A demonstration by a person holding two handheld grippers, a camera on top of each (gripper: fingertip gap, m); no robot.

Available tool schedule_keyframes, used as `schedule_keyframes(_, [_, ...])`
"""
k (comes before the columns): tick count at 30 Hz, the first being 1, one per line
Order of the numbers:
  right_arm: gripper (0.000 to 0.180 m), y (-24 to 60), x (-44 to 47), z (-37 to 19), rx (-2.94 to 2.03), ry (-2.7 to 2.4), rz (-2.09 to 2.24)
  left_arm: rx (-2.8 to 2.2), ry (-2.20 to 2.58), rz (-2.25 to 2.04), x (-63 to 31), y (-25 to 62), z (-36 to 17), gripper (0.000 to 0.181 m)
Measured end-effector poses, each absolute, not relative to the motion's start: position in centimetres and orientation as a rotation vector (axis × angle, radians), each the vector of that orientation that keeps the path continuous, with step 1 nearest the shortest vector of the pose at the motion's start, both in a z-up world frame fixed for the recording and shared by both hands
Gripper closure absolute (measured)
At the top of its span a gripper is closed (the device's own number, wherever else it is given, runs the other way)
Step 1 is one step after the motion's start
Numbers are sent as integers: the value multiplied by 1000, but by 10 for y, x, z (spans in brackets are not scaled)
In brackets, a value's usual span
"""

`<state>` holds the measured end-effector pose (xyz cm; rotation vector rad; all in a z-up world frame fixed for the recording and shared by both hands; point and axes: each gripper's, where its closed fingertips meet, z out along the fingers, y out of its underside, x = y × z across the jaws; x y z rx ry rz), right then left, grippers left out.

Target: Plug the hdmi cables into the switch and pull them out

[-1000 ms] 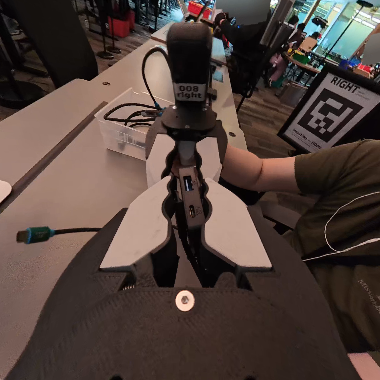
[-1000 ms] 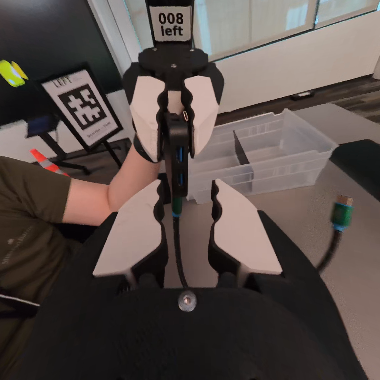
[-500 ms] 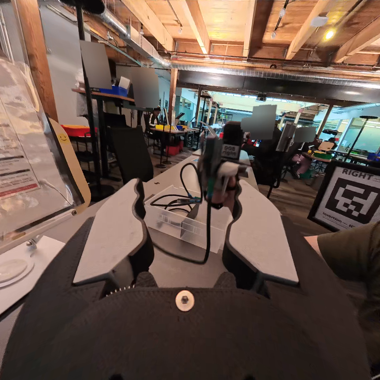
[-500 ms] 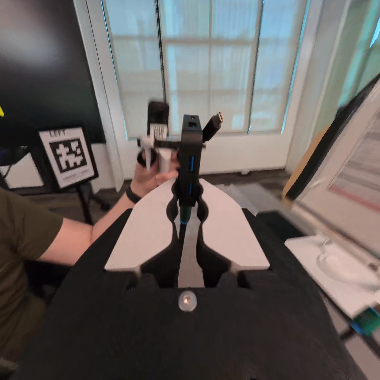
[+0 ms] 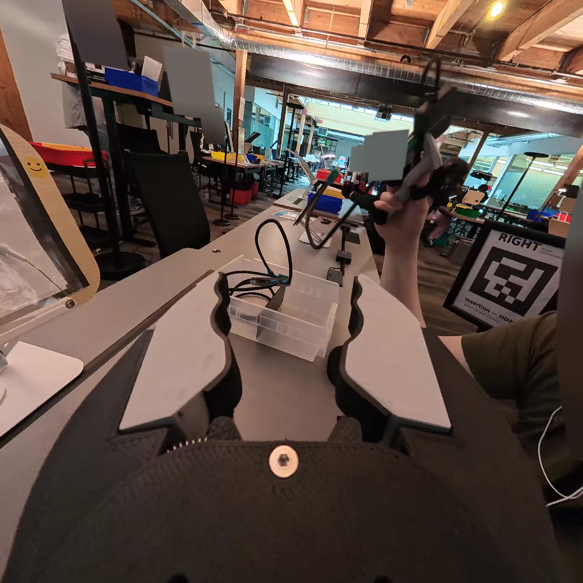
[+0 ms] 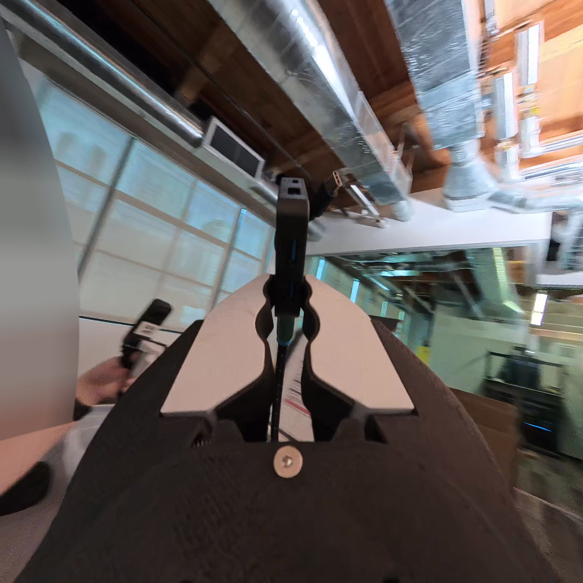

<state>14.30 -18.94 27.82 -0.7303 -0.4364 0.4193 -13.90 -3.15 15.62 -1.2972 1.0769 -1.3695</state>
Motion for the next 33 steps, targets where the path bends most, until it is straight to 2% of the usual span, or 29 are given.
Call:
schedule_keyframes(5, [165, -154, 197, 253, -801, -334, 251, -1300, 1084, -1378, -137, -32, 155, 109])
schedule_keyframes(12, [165, -72, 205, 198, -855, -374, 313, -1310, 1089, -1383, -134, -31, 151, 111])
schedule_keyframes(17, [165, -29, 199, 143, -1107, -429, 483, -1307, 1097, -1375, -134, -31, 151, 113])
schedule_keyframes(24, [164, 19, 206, 43, -1726, -411, 408, -1305, 1099, -1389, -134, -31, 151, 114])
schedule_keyframes(33, [164, 27, 205, 18, -1824, -177, 751, -1308, 1120, -1390, -130, -34, 149, 115])
